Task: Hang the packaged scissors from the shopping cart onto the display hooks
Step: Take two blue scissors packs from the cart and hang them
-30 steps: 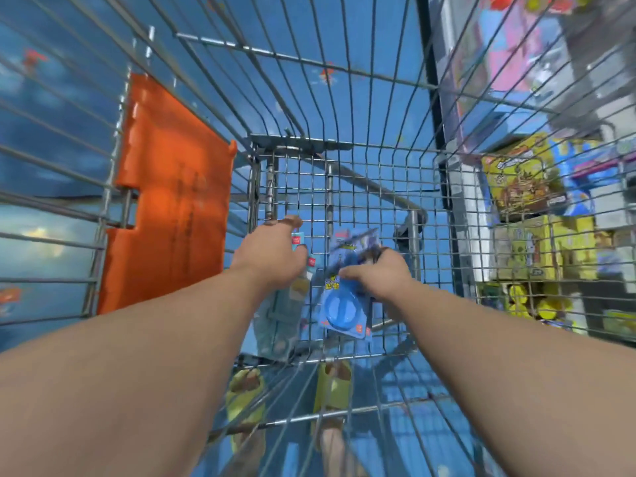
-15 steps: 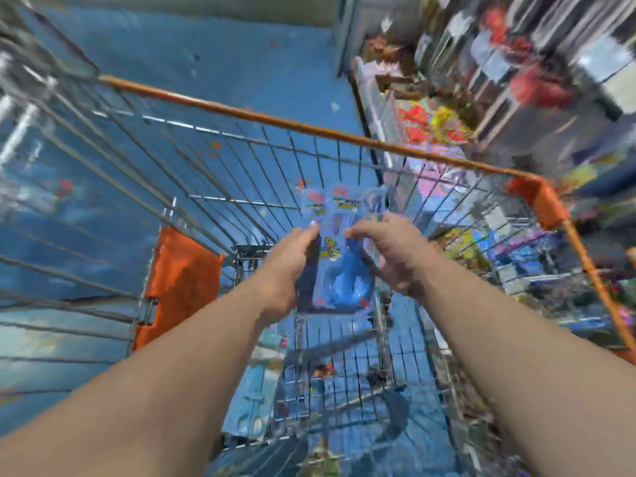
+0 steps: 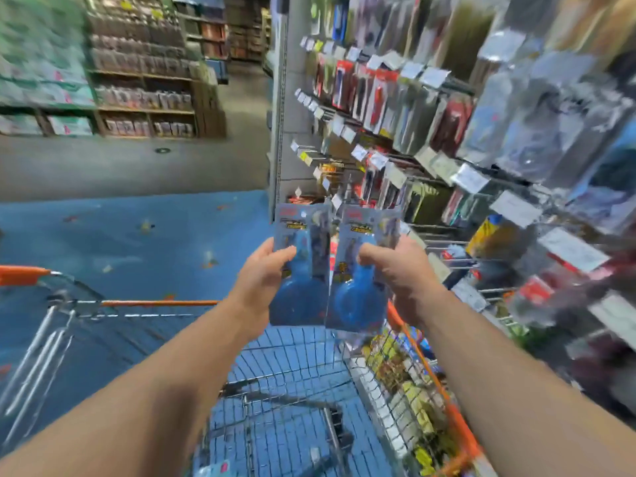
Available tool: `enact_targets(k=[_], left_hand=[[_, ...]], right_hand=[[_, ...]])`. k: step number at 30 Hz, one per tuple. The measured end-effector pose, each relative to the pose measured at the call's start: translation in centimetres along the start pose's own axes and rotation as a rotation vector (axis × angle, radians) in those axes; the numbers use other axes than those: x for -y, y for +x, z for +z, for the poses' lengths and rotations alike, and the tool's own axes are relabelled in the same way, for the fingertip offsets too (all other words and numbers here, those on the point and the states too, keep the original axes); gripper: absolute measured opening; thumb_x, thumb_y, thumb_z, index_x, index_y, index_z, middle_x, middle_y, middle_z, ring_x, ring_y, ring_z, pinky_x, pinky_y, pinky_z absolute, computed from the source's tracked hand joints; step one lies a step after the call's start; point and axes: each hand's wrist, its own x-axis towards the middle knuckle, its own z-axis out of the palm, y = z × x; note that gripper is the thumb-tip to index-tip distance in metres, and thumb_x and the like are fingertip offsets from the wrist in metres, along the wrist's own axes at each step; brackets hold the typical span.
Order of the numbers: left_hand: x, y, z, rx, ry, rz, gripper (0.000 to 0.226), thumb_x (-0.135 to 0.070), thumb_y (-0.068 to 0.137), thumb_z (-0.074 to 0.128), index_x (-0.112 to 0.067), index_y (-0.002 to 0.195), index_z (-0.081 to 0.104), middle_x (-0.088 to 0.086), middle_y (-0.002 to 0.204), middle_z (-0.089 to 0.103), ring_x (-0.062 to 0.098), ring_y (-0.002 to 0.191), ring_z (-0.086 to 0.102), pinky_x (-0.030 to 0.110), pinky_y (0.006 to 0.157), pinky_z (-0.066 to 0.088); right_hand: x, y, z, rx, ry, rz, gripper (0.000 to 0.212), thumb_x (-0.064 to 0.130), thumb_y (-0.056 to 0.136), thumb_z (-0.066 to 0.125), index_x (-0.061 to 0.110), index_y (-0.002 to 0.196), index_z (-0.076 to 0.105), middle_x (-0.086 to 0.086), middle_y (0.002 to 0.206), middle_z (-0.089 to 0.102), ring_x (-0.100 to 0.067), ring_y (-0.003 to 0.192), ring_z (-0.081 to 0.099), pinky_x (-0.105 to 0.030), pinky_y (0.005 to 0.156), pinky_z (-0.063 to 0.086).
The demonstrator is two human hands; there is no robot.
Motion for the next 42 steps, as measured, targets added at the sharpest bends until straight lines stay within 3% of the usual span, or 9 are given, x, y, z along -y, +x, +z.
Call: enact_targets(k=[4,8,12,16,20,23,27,38,42], left_hand=[[-4.1,-1.6,4.9,0.134,0.035,0.006,0.043,-0.035,0.076,0.070,-0.025,0.118,0.070,0.016,0.122,0.071,0.046,0.120,0.060,0.071,0.100,0.042],[-7.2,-5.2,11.2,0.218,0.065,0.043,0.006,-0.023,0.087,0.070,-0.027,0.085,0.075,0.008,0.094,0.075,0.029,0.090,0.064,0.052,0.091,0.053],[-8.3,-9.2,18.2,0.373,0.069,0.110,0.013,-0.015,0.086,0.070,-0.023,0.082,0.061,-0.003,0.072,0.062,0.013,0.068,0.052,0.021,0.058,0.044],[-7.5,-15.3,26.3,0.599,0.008,0.024,0.038,-0.016,0.086,0.072,-0.005,0.120,0.063,0.001,0.084,0.071,0.012,0.071,0.062,0.043,0.084,0.048],[-6.0,-22.8,34.3,0.795,0.003,-0.013,0.018,0.002,0.094,0.057,-0.013,0.084,0.061,-0.009,0.051,0.067,0.002,0.047,0.062,0.036,0.065,0.051],[-4.9,-28.5,39.0,0.974,0.017,-0.030,0.012,0.002,0.095,0.056,-0.003,0.100,0.065,0.016,0.084,0.067,0.027,0.073,0.062,0.057,0.082,0.050],[-2.2,-35.9,44.0,1.079,0.073,-0.059,0.015,-0.004,0.096,0.058,-0.010,0.094,0.071,0.004,0.078,0.074,0.019,0.066,0.069,0.034,0.066,0.058],[8.3,-58.4,54.8,1.162,0.185,-0.200,0.016,-0.004,0.094,0.060,-0.006,0.104,0.072,0.020,0.105,0.074,0.034,0.090,0.068,0.054,0.092,0.053],[12.3,-65.5,59.0,1.148,0.153,-0.233,0.023,0.002,0.091,0.058,-0.007,0.108,0.070,0.016,0.100,0.072,0.028,0.087,0.065,0.043,0.082,0.053]], right_hand=[[5.3,-3.9,-5.2,-0.109,-0.005,-0.088,0.029,0.022,0.048,0.072,0.017,0.074,0.058,-0.006,0.063,0.046,-0.019,0.057,0.039,-0.034,0.053,0.032],[9.4,-10.0,-11.1,-0.275,0.013,-0.152,0.024,0.030,0.053,0.075,0.019,0.071,0.062,-0.014,0.069,0.054,-0.026,0.065,0.048,-0.040,0.061,0.038],[11.4,-18.5,-17.9,-0.487,0.072,-0.240,0.010,0.031,0.069,0.075,0.026,0.077,0.071,0.005,0.074,0.068,-0.023,0.079,0.058,-0.038,0.075,0.044],[13.1,-28.2,-24.3,-0.771,0.139,-0.219,0.043,0.039,0.070,0.076,0.020,0.108,0.068,0.002,0.099,0.070,-0.023,0.092,0.062,-0.039,0.078,0.050],[14.2,-38.0,-29.7,-1.037,0.099,-0.215,0.055,0.061,0.058,0.077,0.028,0.101,0.067,0.000,0.118,0.052,-0.021,0.107,0.052,-0.037,0.080,0.043],[14.1,-45.3,-33.4,-1.193,0.068,-0.243,0.037,0.049,0.072,0.076,0.020,0.079,0.055,-0.010,0.088,0.057,-0.025,0.081,0.056,-0.036,0.072,0.041],[12.9,-54.3,-37.5,-1.351,0.031,-0.229,0.027,0.044,0.073,0.068,0.021,0.080,0.055,-0.014,0.081,0.052,-0.024,0.074,0.053,-0.038,0.069,0.039],[7.8,-77.2,-48.7,-1.501,-0.041,-0.153,0.031,0.019,0.090,0.063,0.019,0.064,0.046,0.005,0.048,0.040,-0.014,0.042,0.037,-0.023,0.043,0.027],[6.0,-84.4,-52.7,-1.491,-0.038,-0.123,0.035,0.004,0.096,0.053,0.017,0.064,0.047,0.012,0.034,0.045,-0.003,0.032,0.041,-0.011,0.031,0.028]])
